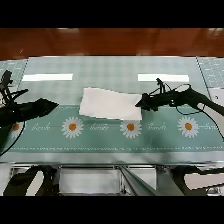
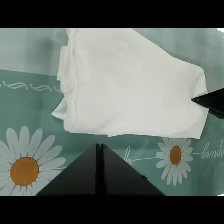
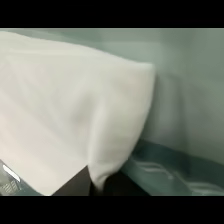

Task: Fold the shirts.

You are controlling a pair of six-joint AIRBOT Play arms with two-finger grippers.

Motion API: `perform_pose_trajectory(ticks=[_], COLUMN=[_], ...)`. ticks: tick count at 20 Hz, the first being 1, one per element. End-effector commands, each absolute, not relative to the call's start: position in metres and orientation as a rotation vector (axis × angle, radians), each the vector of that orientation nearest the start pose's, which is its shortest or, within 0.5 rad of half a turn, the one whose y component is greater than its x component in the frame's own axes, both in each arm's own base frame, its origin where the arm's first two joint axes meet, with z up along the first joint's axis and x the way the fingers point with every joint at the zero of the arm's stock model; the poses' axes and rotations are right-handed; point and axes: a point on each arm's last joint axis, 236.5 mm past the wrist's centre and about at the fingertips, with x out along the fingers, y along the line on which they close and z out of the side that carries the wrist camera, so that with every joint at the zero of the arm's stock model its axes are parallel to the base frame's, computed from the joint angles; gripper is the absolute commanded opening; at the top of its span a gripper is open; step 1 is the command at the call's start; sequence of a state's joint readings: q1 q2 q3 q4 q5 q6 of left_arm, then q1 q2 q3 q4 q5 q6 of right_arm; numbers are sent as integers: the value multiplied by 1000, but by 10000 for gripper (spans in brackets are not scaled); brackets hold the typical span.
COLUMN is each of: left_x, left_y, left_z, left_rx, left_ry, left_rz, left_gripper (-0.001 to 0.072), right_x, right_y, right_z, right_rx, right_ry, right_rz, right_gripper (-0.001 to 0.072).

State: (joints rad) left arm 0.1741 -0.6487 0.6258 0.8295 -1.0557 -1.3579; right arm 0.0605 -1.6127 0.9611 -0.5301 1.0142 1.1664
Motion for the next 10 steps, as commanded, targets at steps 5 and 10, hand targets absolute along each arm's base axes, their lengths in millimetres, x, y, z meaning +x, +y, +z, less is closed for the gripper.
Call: perform_pose_trajectory(ticks=[5, 10], left_x=[287, 287], left_y=[-90, -90], left_z=[72, 72], left_rx=[-564, -564], left_ry=[911, 911], left_rz=[-325, -325], left_gripper=[19, 19], right_x=[401, 446], right_y=[256, 228], right_z=[21, 137], right_rx=[510, 279], right_ry=[1274, 1086], right_rz=[770, 694], right_gripper=[28, 28])
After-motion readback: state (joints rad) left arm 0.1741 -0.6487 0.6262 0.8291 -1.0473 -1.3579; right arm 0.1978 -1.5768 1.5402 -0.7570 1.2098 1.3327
